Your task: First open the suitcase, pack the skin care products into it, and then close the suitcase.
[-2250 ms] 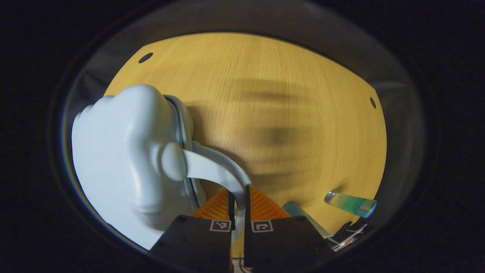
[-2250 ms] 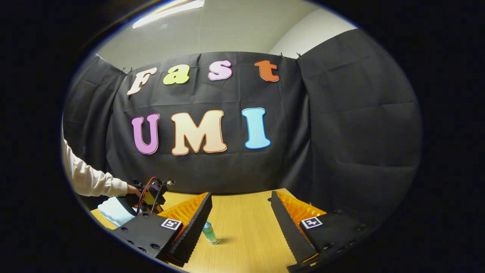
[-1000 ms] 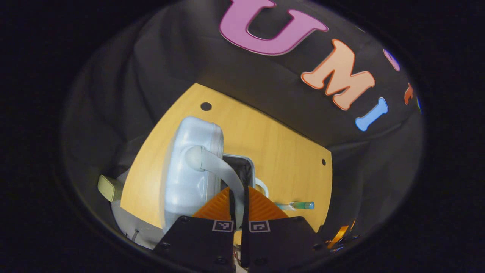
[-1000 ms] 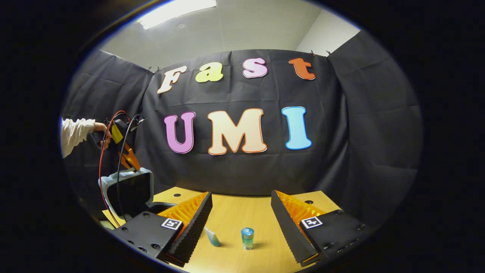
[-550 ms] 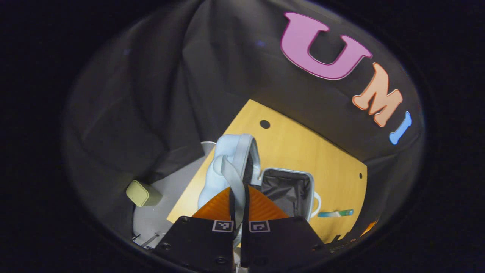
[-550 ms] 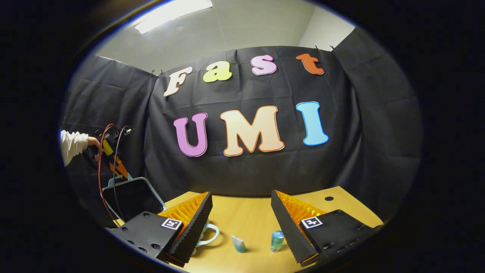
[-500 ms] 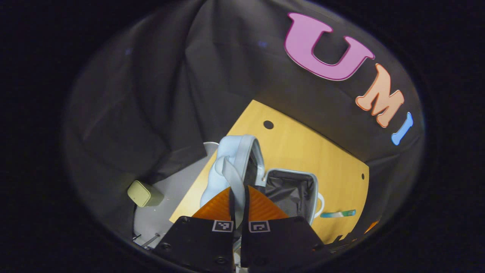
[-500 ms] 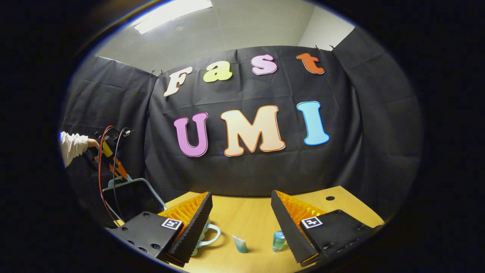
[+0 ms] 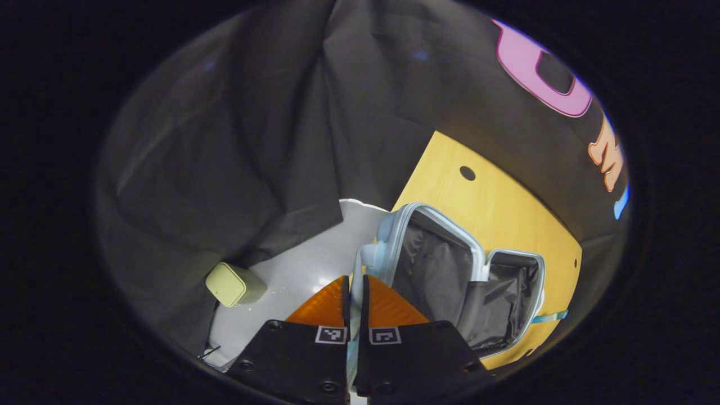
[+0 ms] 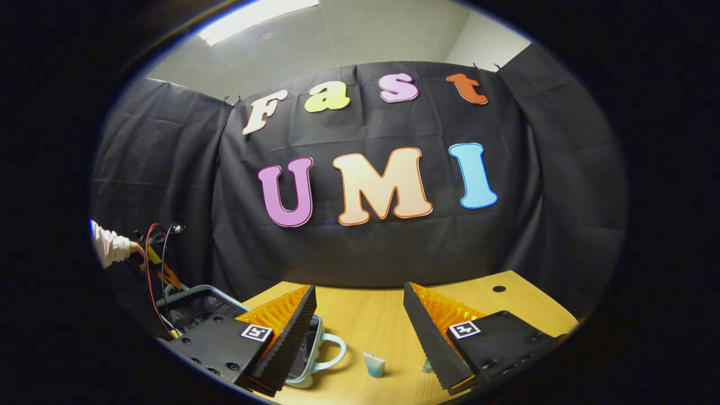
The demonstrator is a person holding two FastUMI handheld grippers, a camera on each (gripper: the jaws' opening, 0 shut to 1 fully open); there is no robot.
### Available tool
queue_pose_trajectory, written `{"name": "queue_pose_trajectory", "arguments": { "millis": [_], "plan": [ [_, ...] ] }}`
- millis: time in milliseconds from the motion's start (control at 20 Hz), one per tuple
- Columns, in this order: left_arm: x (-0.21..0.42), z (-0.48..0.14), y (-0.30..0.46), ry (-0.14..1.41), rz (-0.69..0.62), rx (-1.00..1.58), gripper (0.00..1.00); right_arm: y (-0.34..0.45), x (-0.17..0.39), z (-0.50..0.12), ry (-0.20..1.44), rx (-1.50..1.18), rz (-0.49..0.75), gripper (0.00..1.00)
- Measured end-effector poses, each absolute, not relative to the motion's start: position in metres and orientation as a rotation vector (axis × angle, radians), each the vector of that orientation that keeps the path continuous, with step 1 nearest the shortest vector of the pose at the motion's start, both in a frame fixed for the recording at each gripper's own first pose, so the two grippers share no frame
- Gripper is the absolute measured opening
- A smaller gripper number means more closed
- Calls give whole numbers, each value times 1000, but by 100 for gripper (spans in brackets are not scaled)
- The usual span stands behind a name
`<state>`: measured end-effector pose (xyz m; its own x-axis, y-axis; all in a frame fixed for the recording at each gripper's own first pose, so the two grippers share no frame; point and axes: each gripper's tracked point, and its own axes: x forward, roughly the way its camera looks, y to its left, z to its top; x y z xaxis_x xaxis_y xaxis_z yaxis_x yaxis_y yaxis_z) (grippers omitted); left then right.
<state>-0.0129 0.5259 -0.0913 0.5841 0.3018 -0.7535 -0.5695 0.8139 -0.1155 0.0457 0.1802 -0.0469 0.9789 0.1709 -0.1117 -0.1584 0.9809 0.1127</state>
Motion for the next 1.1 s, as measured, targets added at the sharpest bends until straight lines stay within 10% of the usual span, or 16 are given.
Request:
{"name": "queue_pose_trajectory", "arguments": {
  "millis": [600, 850, 1100],
  "plan": [
    [-15, -166, 549, 838, 511, -354, 7, 163, 41, -54, 158, 59, 71, 98],
    [-6, -103, 535, 667, 511, -143, 99, 131, 45, -59, 153, 52, 11, 98],
    [9, -8, 430, 438, 338, 64, 95, 103, 51, -68, 172, 55, -14, 98]
  ]
}}
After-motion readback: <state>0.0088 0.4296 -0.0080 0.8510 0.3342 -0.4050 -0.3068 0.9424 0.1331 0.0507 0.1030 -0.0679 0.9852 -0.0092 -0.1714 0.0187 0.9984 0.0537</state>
